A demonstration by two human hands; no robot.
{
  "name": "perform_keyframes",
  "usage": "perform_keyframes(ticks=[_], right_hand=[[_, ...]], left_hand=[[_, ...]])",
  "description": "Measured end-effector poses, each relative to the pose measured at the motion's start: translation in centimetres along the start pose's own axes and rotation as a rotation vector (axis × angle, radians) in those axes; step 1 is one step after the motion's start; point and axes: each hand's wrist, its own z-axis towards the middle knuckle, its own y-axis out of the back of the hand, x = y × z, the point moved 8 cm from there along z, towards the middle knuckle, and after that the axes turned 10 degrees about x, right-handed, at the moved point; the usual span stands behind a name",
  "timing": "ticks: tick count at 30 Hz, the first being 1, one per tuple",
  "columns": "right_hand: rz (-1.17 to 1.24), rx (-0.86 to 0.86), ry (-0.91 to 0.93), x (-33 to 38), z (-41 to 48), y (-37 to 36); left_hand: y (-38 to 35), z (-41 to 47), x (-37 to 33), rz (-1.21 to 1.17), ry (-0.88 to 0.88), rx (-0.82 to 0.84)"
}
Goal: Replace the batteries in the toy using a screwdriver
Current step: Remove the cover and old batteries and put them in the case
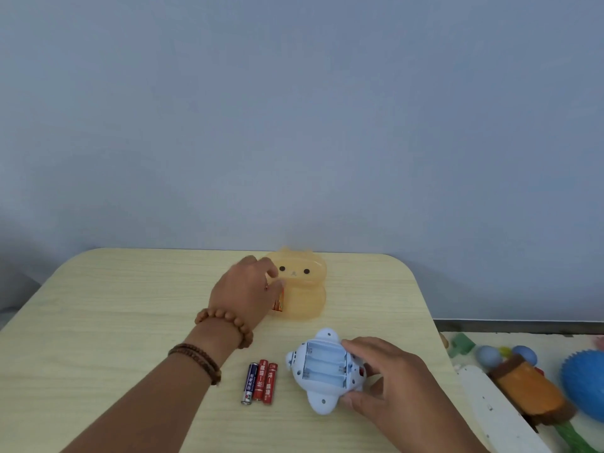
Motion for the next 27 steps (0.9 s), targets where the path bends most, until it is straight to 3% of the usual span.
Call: perform_keyframes(ticks=[2, 4, 6, 9, 12, 19, 27], right_hand=[[0.001, -0.011, -0.010, 0.0, -0.1, 0.0], [0.001, -0.012, -0.014, -0.1, -0.1, -0.2], [0.013, -0.016, -0.011, 0.1, -0.3, -0.2], [0.028, -0.024, -0.017, 0.1, -0.4, -0.3], [0.037, -0.035, -0.028, 0.1, -0.6, -0.4], [0.030, -0.047, -0.019, 0.6, -0.7, -0.5], [-0.001, -0.029, -0.012, 0.8, -0.4, -0.7]], left_hand=[[2.9, 0.0, -0.5, -0.089, -0.039, -0.005], [5.1, -0.9, -1.1, -0.148, -0.101, 0.096], [5.0, -3.2, -1.1, -0.122, -0.131, 0.319], [2.1, -7.4, 0.6, 0.031, -0.003, 0.657], [-0.3, -9.1, 1.4, 0.216, 0.108, 0.833], [-2.9, -10.2, 0.0, 0.351, 0.126, 0.957], [-3.2, -9.3, 0.6, 0.333, 0.111, 0.891]])
